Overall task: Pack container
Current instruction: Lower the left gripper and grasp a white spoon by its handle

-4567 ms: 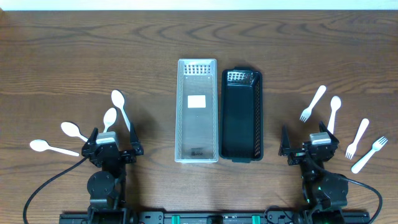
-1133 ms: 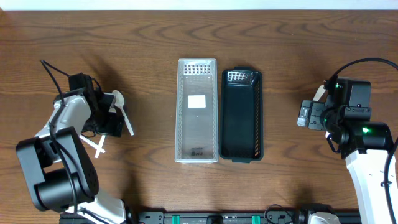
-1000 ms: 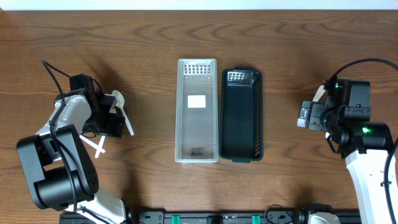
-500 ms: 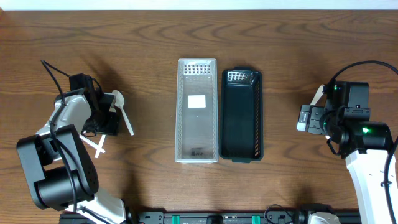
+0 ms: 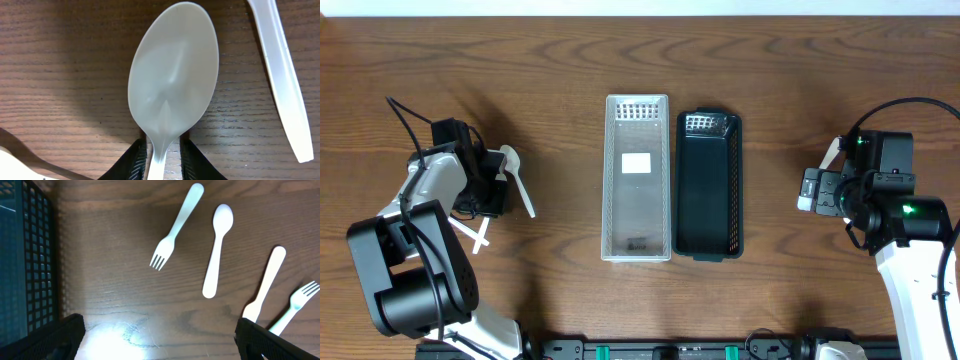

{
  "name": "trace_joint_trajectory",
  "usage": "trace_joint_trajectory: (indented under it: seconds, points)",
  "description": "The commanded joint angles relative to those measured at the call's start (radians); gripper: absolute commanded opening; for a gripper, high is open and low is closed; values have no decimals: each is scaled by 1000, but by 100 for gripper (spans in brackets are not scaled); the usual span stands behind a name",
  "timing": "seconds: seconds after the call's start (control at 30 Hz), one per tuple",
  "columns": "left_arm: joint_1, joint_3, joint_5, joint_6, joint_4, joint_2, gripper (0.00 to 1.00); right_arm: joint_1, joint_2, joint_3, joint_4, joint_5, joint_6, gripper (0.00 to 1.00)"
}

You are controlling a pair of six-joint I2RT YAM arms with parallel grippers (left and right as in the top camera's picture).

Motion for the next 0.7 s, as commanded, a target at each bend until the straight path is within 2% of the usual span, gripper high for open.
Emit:
trace_joint_trajectory:
  seconds: [0.0, 0.07, 0.13, 0.17, 0.5, 0.67]
  points:
    - [4, -5, 0, -9, -7, 13, 22, -13, -1, 10, -3, 14, 5, 99]
    - [4, -5, 0, -10, -10, 13, 19, -13, -1, 10, -3, 14, 4, 99]
    - [4, -5, 0, -10, -11, 13, 8, -13, -1, 10, -3, 14, 4, 99]
    - [4, -5, 0, -18, -10, 13, 6, -13, -1, 10, -3, 14, 5, 99]
    - [4, -4, 0, -43, -10, 13, 6, -13, -1, 10, -2, 14, 5, 99]
    - [-2, 29, 0, -140, -14, -14, 6, -13, -1, 10, 0, 14, 4, 99]
